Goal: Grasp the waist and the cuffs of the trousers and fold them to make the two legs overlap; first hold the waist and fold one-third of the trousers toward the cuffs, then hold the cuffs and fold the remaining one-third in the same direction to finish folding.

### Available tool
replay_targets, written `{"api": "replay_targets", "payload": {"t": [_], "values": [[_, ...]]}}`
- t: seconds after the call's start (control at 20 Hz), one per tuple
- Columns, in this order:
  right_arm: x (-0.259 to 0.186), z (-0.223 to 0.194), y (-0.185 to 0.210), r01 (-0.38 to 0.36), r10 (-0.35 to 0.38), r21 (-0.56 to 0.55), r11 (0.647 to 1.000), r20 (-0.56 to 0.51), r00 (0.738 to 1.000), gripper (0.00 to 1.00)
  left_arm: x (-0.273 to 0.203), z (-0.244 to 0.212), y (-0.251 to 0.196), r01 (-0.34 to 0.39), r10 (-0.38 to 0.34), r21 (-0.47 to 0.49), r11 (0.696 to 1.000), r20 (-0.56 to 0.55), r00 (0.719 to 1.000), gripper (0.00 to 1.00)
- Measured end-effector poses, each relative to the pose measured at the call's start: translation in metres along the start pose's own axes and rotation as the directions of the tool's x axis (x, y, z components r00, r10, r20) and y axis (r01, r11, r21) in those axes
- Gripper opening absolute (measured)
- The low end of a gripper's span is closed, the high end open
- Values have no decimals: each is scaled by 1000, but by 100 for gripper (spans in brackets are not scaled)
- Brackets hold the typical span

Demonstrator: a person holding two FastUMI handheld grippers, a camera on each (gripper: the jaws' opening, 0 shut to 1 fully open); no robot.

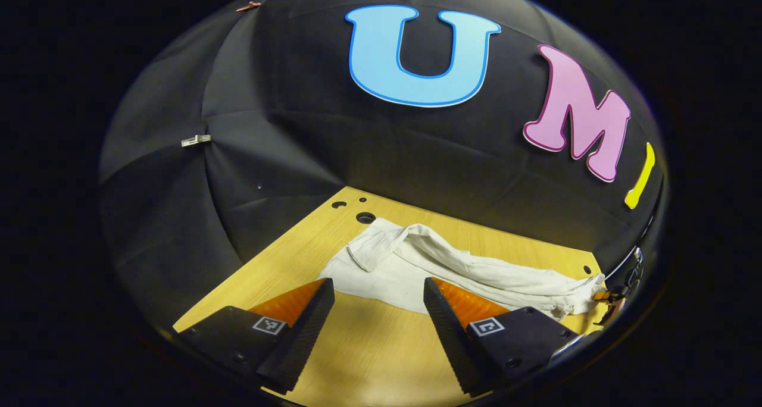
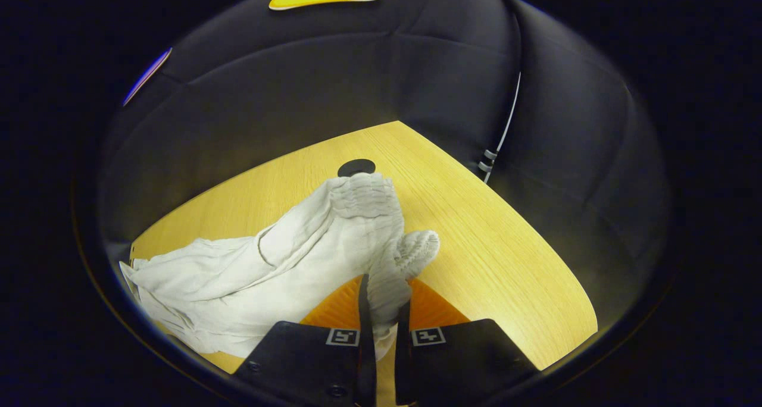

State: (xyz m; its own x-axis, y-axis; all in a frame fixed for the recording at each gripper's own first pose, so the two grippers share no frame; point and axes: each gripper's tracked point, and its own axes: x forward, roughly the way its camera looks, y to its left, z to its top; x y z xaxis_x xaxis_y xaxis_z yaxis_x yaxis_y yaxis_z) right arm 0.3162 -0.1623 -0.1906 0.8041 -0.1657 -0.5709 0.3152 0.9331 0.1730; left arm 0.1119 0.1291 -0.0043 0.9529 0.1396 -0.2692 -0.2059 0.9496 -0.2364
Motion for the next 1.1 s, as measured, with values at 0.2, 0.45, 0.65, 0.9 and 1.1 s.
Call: {"api": "replay_targets", "payload": {"t": [0.2,0.45,0.65,0.9,1.1], "values": [[-22,16,2,41,-37,-71,997,57,998,17,7,-10,10,19,-16,55,998,-63,998,96],[-77,57,34,44,-17,-155,987,176,984,17,7,-3,16,69,-64,99,993,-60,996,96],[-119,89,93,-19,51,-127,992,252,966,16,13,2,26,96,-93,90,991,-42,995,96],[-160,93,168,-117,146,-112,987,296,944,16,25,8,49,115,-113,88,989,-22,993,96],[-172,78,221,-213,229,-84,973,289,929,16,42,19,72,125,-126,92,988,5,992,96]]}}
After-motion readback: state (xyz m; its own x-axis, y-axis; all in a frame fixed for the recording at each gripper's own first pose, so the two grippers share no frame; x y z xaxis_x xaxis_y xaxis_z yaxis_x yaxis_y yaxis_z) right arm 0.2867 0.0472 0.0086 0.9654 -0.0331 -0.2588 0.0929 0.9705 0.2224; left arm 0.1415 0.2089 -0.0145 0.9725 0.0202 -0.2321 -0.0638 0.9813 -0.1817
